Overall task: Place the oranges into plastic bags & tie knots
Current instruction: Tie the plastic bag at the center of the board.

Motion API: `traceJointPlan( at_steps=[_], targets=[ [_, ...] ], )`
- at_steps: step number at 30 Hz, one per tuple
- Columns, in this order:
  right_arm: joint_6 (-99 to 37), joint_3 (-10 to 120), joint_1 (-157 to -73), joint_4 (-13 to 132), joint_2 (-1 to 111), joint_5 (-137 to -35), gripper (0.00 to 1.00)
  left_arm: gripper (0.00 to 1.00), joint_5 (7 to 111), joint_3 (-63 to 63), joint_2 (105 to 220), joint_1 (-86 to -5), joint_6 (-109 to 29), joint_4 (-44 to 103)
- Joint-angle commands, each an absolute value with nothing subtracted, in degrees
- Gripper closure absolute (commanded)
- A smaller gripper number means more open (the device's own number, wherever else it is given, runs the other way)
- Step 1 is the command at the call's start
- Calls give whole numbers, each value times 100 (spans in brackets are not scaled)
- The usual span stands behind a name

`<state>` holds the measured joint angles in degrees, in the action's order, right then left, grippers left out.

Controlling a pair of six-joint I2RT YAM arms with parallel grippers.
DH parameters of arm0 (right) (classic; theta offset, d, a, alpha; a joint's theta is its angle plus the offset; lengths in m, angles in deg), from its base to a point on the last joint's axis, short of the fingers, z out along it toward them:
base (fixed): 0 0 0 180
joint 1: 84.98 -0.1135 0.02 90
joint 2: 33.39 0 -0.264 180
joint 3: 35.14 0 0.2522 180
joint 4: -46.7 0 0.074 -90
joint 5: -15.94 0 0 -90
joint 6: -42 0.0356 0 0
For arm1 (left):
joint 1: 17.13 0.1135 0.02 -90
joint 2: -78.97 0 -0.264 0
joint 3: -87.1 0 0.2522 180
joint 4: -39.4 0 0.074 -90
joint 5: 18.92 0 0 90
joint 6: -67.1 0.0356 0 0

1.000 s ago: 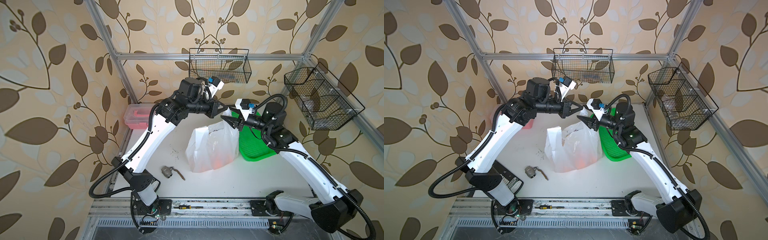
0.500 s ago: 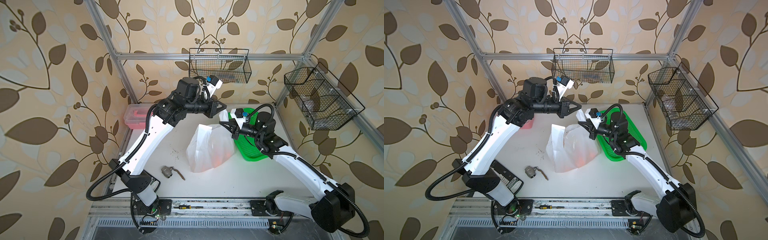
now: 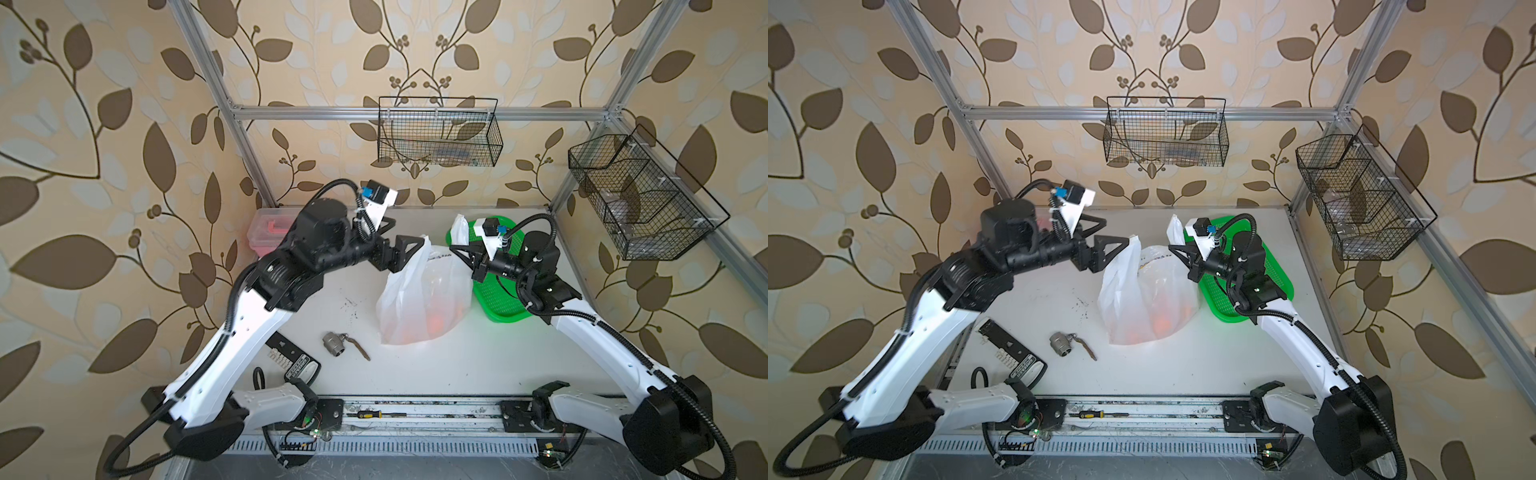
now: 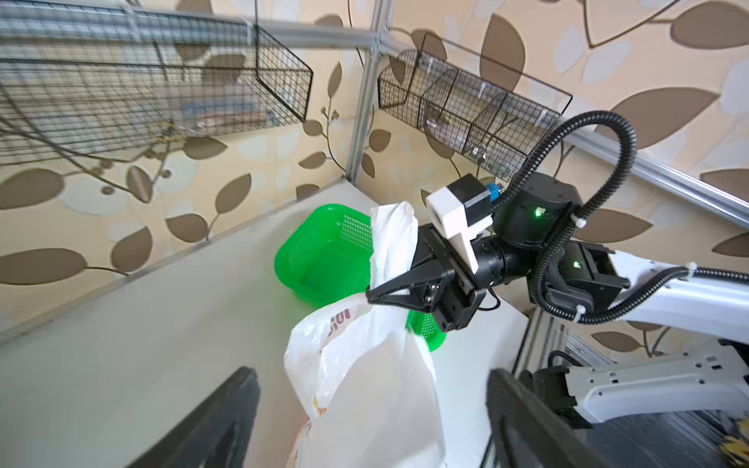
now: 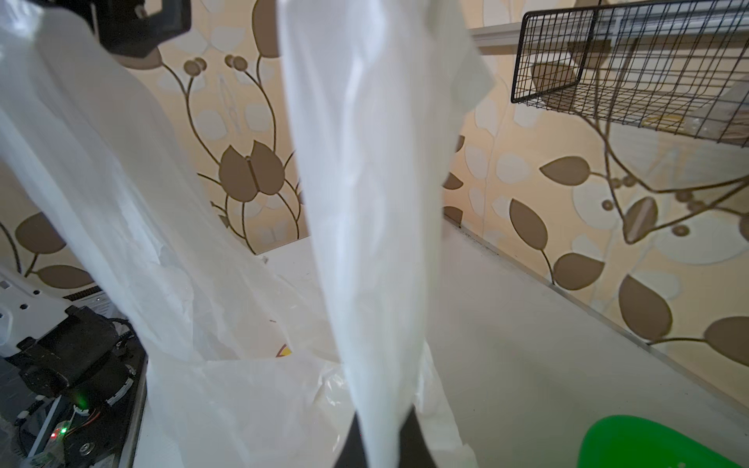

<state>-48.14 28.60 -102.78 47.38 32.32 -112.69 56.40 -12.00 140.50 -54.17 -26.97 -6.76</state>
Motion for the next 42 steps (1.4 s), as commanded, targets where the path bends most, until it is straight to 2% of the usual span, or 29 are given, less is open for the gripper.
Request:
traceJointPlan(
  at_steps=[1,8,13,23,26,28,29,31,34,36,38,42],
  targets=[
    [-4773,2714,-10199,4760,2987,-11390,100,1,6138,-149,13127,-5391,-2396,4],
    [-4758,2779,-10180,4959,2932,-11385,100,1,5271,1915,11909,-5387,-2493,987],
    [-4754,2782,-10179,5030,2870,-11388,100,1,4875,2573,12248,-5387,-2605,2020],
    [-4800,2790,-10178,5175,2796,-11367,100,3,3865,3008,12915,-5408,-2850,3727],
    [-4779,2793,-10176,5167,2779,-11361,100,15,3832,3054,13099,-5420,-2896,3992],
    [-4770,2796,-10178,5167,2756,-11352,100,27,3829,3054,13236,-5427,-2875,4092],
    [-4750,2805,-10179,5174,2759,-11353,100,34,3846,3062,13280,-5426,-2863,4138],
    [-4769,2832,-10170,5227,2761,-11417,100,60,3931,3057,13367,-5431,-2861,4172],
    [-5062,2925,-10166,5686,2696,-11541,100,87,4127,2954,13351,-5428,-2768,3867],
    [-5436,2968,-10134,6189,2567,-11686,100,96,4300,2761,13299,-5423,-2583,3311],
    [-5825,2976,-10104,6723,2388,-11953,100,100,4433,2484,13276,-5422,-2311,2589],
    [-6573,3002,-10129,7822,2030,-12477,100,100,4320,1938,13473,-5396,-1739,1281]
  ],
)
